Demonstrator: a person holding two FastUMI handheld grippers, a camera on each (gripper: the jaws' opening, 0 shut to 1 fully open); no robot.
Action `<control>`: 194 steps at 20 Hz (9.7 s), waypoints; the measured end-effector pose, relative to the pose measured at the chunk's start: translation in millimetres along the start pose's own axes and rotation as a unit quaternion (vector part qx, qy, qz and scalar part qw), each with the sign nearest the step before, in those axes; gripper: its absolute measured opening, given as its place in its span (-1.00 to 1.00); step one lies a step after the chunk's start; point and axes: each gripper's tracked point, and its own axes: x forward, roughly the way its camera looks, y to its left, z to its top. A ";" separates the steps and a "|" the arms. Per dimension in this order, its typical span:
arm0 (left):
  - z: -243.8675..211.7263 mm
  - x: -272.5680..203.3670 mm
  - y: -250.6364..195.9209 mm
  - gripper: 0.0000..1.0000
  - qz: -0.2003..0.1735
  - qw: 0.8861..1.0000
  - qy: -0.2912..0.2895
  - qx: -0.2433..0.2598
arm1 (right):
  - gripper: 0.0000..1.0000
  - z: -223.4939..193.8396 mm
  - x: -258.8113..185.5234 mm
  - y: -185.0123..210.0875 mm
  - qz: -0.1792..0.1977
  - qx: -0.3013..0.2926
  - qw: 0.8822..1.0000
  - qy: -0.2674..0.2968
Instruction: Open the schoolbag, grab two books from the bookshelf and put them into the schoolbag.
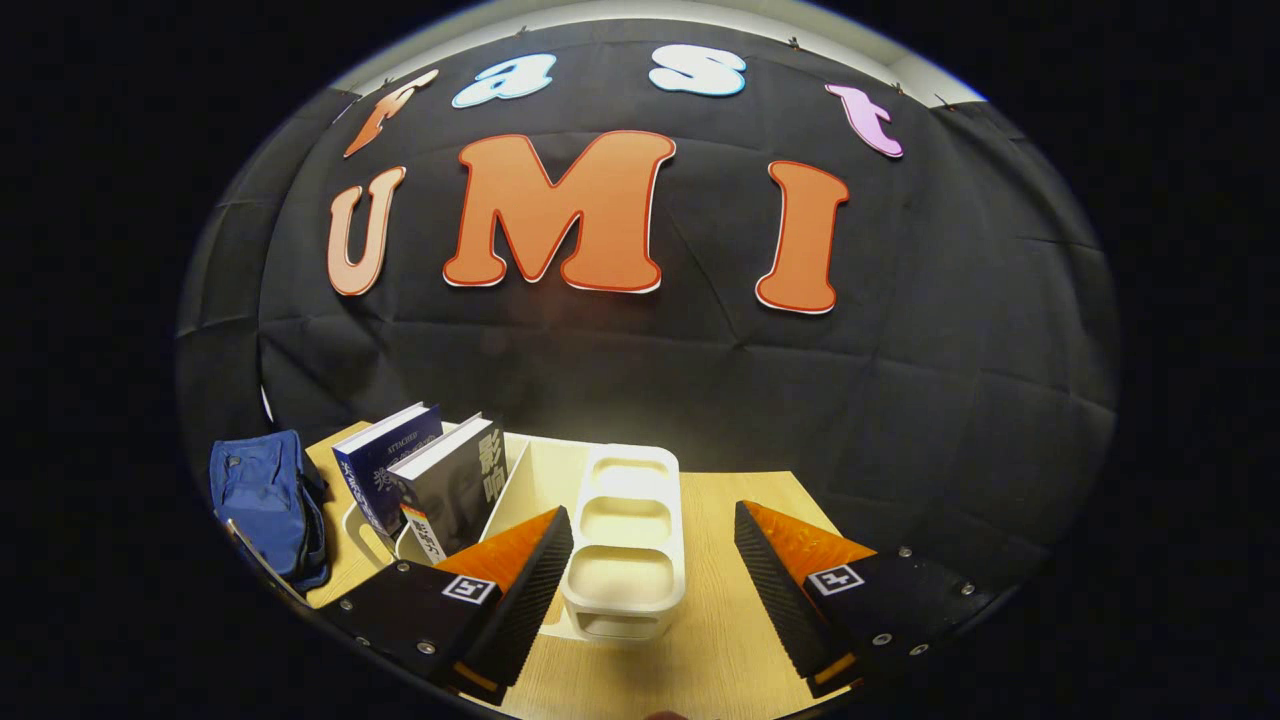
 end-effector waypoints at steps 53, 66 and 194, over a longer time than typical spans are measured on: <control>72.2 -2.9 286.4 -0.92 -0.335 0.873 -0.129 -0.330 | 0.63 -22.3 115.7 284.9 0.058 -0.107 0.902 0.414; 67.1 -11.7 275.4 -0.92 -0.364 0.863 -0.121 -0.329 | -0.16 -77.7 117.9 291.1 0.055 -0.087 0.842 0.529; 80.4 -15.2 215.6 -0.99 -0.365 0.851 -0.052 -0.374 | -0.16 -70.3 127.4 191.8 0.039 -0.010 0.841 0.540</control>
